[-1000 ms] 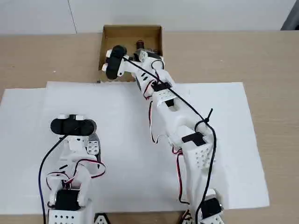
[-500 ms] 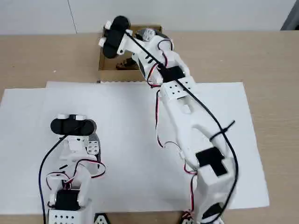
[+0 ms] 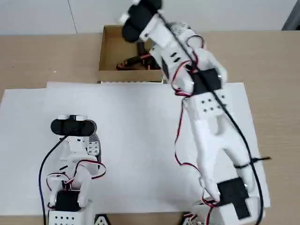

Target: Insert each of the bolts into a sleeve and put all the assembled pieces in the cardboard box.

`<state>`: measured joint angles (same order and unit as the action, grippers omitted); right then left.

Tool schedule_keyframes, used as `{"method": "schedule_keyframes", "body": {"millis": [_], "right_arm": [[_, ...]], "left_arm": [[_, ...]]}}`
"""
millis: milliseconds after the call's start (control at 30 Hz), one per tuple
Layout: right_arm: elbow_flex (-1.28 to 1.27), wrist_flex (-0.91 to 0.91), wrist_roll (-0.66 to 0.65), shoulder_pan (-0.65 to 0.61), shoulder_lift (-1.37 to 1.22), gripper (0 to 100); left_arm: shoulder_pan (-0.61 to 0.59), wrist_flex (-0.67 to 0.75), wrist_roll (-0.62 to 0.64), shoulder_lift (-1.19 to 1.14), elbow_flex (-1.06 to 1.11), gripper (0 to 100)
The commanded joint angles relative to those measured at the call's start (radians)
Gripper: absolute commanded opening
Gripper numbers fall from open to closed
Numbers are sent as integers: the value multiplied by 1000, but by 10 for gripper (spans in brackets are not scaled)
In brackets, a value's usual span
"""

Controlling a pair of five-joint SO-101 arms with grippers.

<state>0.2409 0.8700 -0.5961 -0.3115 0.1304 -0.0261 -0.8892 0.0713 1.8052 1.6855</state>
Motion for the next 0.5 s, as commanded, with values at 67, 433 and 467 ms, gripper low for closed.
{"method": "schedule_keyframes", "body": {"millis": [67, 433, 467], "right_arm": [[40, 213, 207, 61, 134, 2], [40, 654, 600, 124, 300, 2], [40, 690, 623, 124, 309, 2]], "left_arm": [[-3, -3, 3, 12, -5, 6], [-3, -3, 3, 12, -5, 6], [-3, -3, 3, 12, -5, 6]]}}
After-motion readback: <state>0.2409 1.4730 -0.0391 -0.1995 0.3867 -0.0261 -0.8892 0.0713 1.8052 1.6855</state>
